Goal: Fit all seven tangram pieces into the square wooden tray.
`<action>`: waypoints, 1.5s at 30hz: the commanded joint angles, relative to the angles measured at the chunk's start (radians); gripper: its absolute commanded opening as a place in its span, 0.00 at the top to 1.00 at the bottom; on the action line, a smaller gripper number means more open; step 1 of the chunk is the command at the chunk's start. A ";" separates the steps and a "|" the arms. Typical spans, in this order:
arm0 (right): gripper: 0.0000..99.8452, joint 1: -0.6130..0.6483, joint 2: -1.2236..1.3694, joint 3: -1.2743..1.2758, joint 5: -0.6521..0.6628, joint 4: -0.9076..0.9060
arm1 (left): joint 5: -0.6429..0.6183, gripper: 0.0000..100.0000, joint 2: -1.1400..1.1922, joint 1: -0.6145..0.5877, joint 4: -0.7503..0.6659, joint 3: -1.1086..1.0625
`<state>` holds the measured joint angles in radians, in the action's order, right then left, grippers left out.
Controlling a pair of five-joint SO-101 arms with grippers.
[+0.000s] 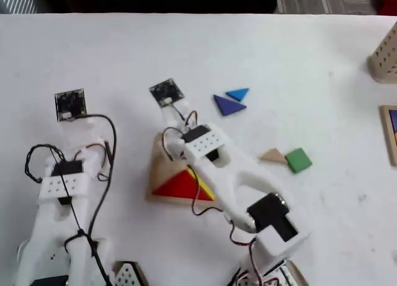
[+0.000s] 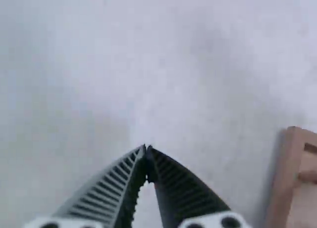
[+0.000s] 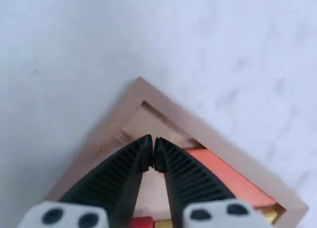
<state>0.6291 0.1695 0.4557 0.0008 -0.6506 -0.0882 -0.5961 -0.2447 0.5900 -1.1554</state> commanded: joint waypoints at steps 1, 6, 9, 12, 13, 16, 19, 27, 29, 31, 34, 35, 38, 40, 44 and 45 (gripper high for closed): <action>0.98 -0.033 -0.002 -0.055 -0.008 0.010 | -0.009 0.97 -0.004 -0.012 -0.025 0.049; 0.98 -0.073 -0.010 -0.055 -0.008 -0.088 | -0.009 0.97 -0.004 -0.012 -0.025 0.048; 0.98 -0.110 -0.012 -0.055 -0.008 -0.102 | -0.009 0.97 -0.002 -0.012 -0.025 0.048; 0.98 -0.117 -0.015 -0.057 -0.008 -0.108 | -0.009 0.97 -0.001 -0.012 -0.025 0.048; 0.98 -0.114 -0.025 -0.063 -0.008 -0.124 | -0.009 0.97 -0.001 -0.012 -0.025 0.048; 0.98 -0.117 -0.124 -0.061 -0.008 -0.153 | -0.009 0.97 -0.004 -0.012 -0.025 0.048; 0.98 -0.156 -0.289 -0.055 -0.008 -0.229 | -0.009 0.97 -0.004 -0.007 -0.025 0.048; 0.98 -0.423 -0.556 0.018 0.100 -0.450 | 0.048 0.97 -0.005 -0.004 -0.025 0.048; 0.98 -0.515 -0.578 0.095 0.130 -0.443 | 0.098 0.97 -0.005 -0.004 -0.025 0.048; 0.98 -0.599 -0.588 0.180 0.141 -0.394 | 0.121 0.97 -0.005 -0.002 -0.025 0.049; 0.98 -0.677 -0.605 0.308 0.157 -0.300 | 0.124 0.93 -0.005 0.028 -0.017 0.051; 0.98 -0.691 -0.615 0.342 0.180 -0.275 | 0.124 0.88 -0.005 0.042 -0.015 0.051; 0.98 -0.714 -0.653 0.419 0.195 -0.231 | 0.118 0.76 -0.005 0.065 0.025 0.071; 0.98 -0.711 -0.680 0.457 0.195 -0.203 | 0.115 0.73 -0.004 0.065 0.052 0.107; 0.95 -0.680 -0.705 0.500 0.195 -0.173 | 0.075 0.77 0.002 0.070 0.118 0.210; 0.92 -0.671 -0.708 0.506 0.195 -0.173 | 0.074 0.77 0.004 0.082 0.137 0.235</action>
<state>-0.0660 -0.5010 0.9590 0.1803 -0.8424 0.0054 -0.5930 -0.1941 0.6820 -1.0203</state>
